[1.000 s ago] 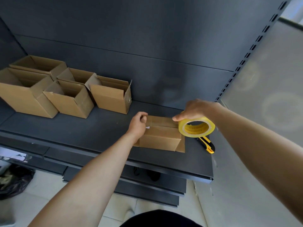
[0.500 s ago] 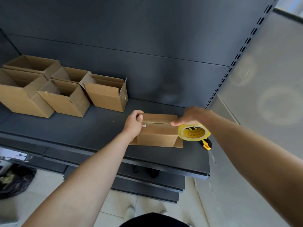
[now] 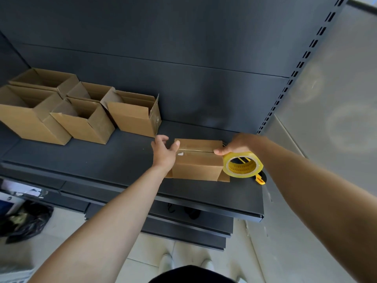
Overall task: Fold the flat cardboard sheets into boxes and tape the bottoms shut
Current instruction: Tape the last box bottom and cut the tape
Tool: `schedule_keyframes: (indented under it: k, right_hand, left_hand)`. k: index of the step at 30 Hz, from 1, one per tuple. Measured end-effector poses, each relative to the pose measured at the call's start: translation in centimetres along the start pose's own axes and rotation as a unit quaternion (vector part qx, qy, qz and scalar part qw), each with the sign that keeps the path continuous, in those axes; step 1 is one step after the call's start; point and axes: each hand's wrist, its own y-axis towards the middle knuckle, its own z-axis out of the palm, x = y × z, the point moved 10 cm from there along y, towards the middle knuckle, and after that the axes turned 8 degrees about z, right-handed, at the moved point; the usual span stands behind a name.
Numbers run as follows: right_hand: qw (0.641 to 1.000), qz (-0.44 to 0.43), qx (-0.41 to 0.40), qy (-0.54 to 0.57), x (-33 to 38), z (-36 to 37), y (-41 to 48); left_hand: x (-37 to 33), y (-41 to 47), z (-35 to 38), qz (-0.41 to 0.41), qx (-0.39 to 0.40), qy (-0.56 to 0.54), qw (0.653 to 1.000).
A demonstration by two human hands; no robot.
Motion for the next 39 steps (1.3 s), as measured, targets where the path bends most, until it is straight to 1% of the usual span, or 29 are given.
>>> schedule_keyframes:
  k: [2,5,8,10,14,16,18,20,21,22,23,24,25,26,27,28,29,30,32,33,34,36,39]
  right_hand:
    - [1.000,-0.002,0.002,0.009,0.0,0.2,0.0]
    - [1.000,0.004,0.012,0.027,-0.2,0.8,-0.1]
    - [0.999,0.010,0.024,0.031,-0.3,1.8,-0.2]
    - [0.999,0.015,0.028,0.028,-0.4,2.3,-0.4]
    - [0.998,0.029,0.046,0.022,-0.8,3.2,-1.0]
    - [0.997,0.032,0.061,0.026,-0.7,3.6,-1.5]
    - [0.996,0.040,0.068,0.049,-0.6,3.9,-2.0]
    - [0.991,0.048,0.073,0.101,-0.5,4.4,-2.4]
    - [0.987,0.050,0.077,0.129,-0.4,4.6,-2.5]
    - [0.984,0.052,0.082,0.152,-0.3,4.9,-2.6]
    - [0.981,0.052,0.086,0.168,-0.1,5.2,-2.5]
    - [0.979,0.052,0.087,0.178,0.0,5.3,-2.6]
    - [0.978,0.050,0.081,0.184,0.1,5.4,-2.6]
    - [0.980,0.047,0.071,0.182,0.3,5.3,-2.5]
    - [0.980,0.040,0.062,0.183,0.3,5.3,-2.4]
    - [0.978,0.029,0.064,0.195,0.4,5.4,-2.3]
    - [0.970,0.010,0.088,0.228,0.4,5.9,-2.4]
    - [0.951,-0.012,0.136,0.278,0.3,6.6,-2.6]
    - [0.899,-0.042,0.234,0.369,-0.4,7.8,-3.3]
    - [0.877,-0.047,0.265,0.398,-0.9,8.2,-3.5]
    - [0.866,-0.046,0.281,0.412,-1.4,8.6,-3.6]
    - [0.868,-0.032,0.286,0.405,-1.7,9.3,-3.4]
    - [0.888,-0.004,0.279,0.365,-1.2,10.3,-3.3]
  left_hand:
    - [-0.2,-0.2,-0.6,0.008,-0.041,0.025,0.999]
    - [-0.5,-0.7,-1.0,-0.008,-0.090,-0.006,0.996]
    - [-0.7,-0.8,-1.2,-0.025,-0.109,0.003,0.994]
    - [-0.5,-0.5,-0.8,-0.039,-0.083,0.007,0.996]
    - [-0.9,0.3,2.3,-0.031,0.076,-0.004,0.997]
    - [-1.4,0.7,3.2,-0.028,0.111,0.011,0.993]
    - [-2.1,1.3,3.9,-0.021,0.128,0.065,0.989]
    - [-3.0,1.7,3.9,-0.005,0.111,0.148,0.983]
    - [-4.1,1.8,3.5,0.031,0.080,0.209,0.974]
    - [-5.7,1.8,3.2,0.092,0.045,0.267,0.958]
    - [-7.4,1.4,3.5,0.165,0.025,0.302,0.939]
    - [-8.7,0.7,4.5,0.230,0.037,0.303,0.924]
    - [-9.2,-0.2,5.7,0.270,0.075,0.280,0.918]
    - [-9.1,-1.0,6.8,0.287,0.120,0.254,0.916]
    - [-8.7,-1.7,7.5,0.288,0.154,0.236,0.915]
    - [-8.2,-2.2,7.7,0.287,0.169,0.231,0.914]
    - [-7.9,-2.5,7.6,0.290,0.170,0.238,0.911]
    - [-7.5,-2.6,7.5,0.296,0.167,0.251,0.906]
    - [-7.0,-2.7,7.6,0.304,0.171,0.287,0.892]
    - [-6.8,-2.7,7.7,0.302,0.179,0.304,0.885]
    - [-6.6,-2.7,7.9,0.297,0.185,0.319,0.881]
    - [-6.4,-2.7,8.3,0.287,0.190,0.342,0.875]
    - [-6.0,-2.7,8.6,0.277,0.204,0.360,0.867]
